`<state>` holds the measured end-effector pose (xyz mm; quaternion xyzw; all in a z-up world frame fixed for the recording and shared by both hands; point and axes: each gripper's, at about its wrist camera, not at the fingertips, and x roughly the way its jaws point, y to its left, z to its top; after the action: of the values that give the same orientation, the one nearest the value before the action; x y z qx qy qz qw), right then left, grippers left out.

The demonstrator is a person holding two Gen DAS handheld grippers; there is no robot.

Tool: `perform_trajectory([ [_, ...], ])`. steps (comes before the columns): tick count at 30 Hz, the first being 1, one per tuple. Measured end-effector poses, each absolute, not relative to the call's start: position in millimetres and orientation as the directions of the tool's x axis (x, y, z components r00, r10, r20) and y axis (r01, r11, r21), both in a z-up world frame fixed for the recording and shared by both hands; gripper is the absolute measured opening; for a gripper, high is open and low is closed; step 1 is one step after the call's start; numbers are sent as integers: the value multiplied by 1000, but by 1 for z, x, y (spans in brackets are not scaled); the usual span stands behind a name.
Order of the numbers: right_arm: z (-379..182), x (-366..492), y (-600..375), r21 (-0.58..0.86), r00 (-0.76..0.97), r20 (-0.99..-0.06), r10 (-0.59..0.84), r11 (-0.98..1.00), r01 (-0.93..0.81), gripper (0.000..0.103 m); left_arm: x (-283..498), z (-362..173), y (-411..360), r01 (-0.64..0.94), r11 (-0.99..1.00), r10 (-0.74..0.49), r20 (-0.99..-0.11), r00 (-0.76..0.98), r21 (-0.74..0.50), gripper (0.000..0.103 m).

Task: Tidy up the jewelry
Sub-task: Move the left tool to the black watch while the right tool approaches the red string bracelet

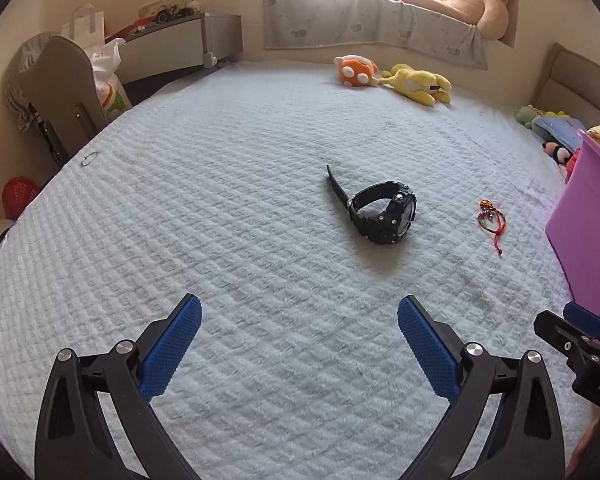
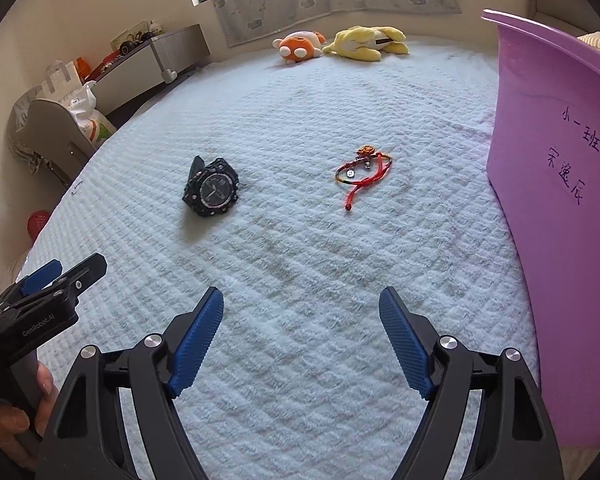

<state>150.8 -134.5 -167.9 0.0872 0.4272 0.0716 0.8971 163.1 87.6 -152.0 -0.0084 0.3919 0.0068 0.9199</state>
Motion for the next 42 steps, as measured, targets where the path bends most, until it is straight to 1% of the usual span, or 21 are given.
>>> perform_trajectory([
  [7,-193,201,-149,201,608,-777,165,979,-9,76,213,-166,53,42,999,-38,-711,702,-12,97],
  [11,-198,229,-160,200,631,-763,138,979,28,76,235,-174,35,65,998,-40,-704,709,9,97],
  [18,-215,271,-174,199,611,-782,125,978,56,76,258,-189,20,59,998,-32,-714,699,13,97],
  [31,-228,303,-173,146,611,-788,78,987,63,77,296,-201,25,-6,1000,-13,-740,673,-23,97],
  [36,-231,313,-170,115,605,-794,54,991,62,80,309,-206,16,8,1000,-2,-749,663,4,97],
  [42,-233,322,-167,84,597,-802,28,994,67,81,322,-217,11,18,999,13,-791,612,30,97],
])
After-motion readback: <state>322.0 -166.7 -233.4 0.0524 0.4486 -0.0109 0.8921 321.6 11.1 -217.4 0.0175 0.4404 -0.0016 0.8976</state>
